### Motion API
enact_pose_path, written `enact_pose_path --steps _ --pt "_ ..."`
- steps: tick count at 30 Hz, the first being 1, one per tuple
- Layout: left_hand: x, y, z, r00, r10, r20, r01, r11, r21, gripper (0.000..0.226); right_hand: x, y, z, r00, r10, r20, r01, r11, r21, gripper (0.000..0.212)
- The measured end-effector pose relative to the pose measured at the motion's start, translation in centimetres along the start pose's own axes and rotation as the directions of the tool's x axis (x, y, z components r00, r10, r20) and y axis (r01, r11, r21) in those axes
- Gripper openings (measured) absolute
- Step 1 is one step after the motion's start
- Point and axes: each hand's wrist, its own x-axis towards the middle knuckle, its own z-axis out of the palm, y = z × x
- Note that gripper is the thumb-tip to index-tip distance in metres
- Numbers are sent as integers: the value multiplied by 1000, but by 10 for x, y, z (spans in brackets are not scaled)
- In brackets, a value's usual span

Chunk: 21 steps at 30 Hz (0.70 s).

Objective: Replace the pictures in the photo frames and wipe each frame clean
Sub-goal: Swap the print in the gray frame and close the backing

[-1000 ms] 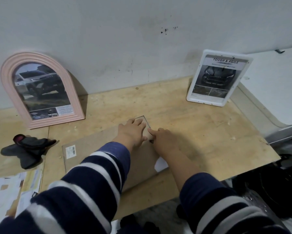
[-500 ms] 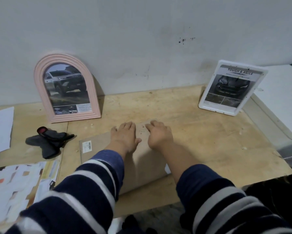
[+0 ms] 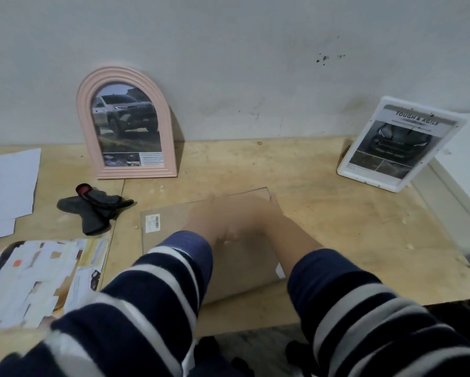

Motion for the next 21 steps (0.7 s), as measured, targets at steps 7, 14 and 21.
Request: enact_pose_path --steps 7,14,21 --pt "-12 -3 10 998 -4 -59 1 998 -59 102 -1 -6 -4 1000 12 12 -13 999 40 83" --pt "-48 -46 22 961 -217 -172 215 976 -27 73 -9 -38 -5 998 22 -57 -26 998 -59 60" --pt "-70 -78 20 945 -280 -167 270 960 -79 62 -3 -82 3 959 -259 -115 261 965 4 68"
